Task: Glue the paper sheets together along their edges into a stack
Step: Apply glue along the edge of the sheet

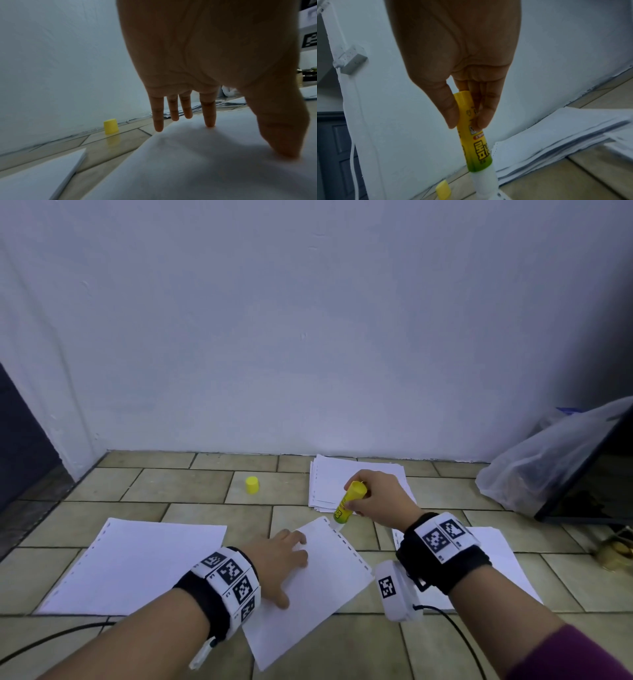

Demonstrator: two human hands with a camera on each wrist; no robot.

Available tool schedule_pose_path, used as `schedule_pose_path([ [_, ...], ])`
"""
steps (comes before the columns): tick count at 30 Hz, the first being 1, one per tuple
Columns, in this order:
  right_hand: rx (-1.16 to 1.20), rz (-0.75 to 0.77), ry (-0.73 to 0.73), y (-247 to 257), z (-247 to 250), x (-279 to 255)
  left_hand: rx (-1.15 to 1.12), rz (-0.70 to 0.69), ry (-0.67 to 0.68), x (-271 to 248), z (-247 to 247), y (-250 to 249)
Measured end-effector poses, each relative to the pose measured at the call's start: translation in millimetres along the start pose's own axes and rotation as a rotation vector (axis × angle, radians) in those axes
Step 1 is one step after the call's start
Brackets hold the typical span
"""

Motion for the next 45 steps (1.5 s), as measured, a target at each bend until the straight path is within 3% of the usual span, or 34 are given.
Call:
schedule_pose_path([
  [9,-0.035,-0.010,-0.018,9.9,-42.9,27.4,-0.095,0.046,-0.048,1.3,-2.2,5.2],
  [14,-0.072,0.006,0.070,12.9,-57.7,29.8,-0.113,0.049,-0.053,0.3,-5.0,8.6],
  [22,-0.363,0.068,0.237,2.6,-33.1,2.5,-0.111,0.046,-0.024,2.9,-6.6,10.7],
  [29,-0.479,0.059,0.339,-7.3,-19.6,-19.1,-0.060,0.052,-0.007,3.4,-1.3,9.3],
  [32,-0.435,0.037,0.325,-7.1,-13.3,-17.1,-0.026,0.069,-0.002,2.6,1.3,9.2],
  [37,-0.094,-0.016,0.195,2.3,7.7,-11.5,-0.028,0.151,0.021,-4.2,2.7,8.8],
  [41,-0.041,-0.009,0.145,8.2,4.4,-5.5,-0.064,0.134,-0.063,-4.5,1.9,3.5],
  [45,-0.032,-0.044,0.103,2.8,-7.8,2.0,-0.113,0.171,-0.039,-1.4,-0.8,9.3],
])
Point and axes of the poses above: each hand's wrist, its own x-axis towards the middle knuckle, its own z-axis out of the back of the hand, y = z × x, the point moved 8 cm from there along x, towards the middle knuckle, and after that the axes turned 1 degree about z, right-handed, at the moved point
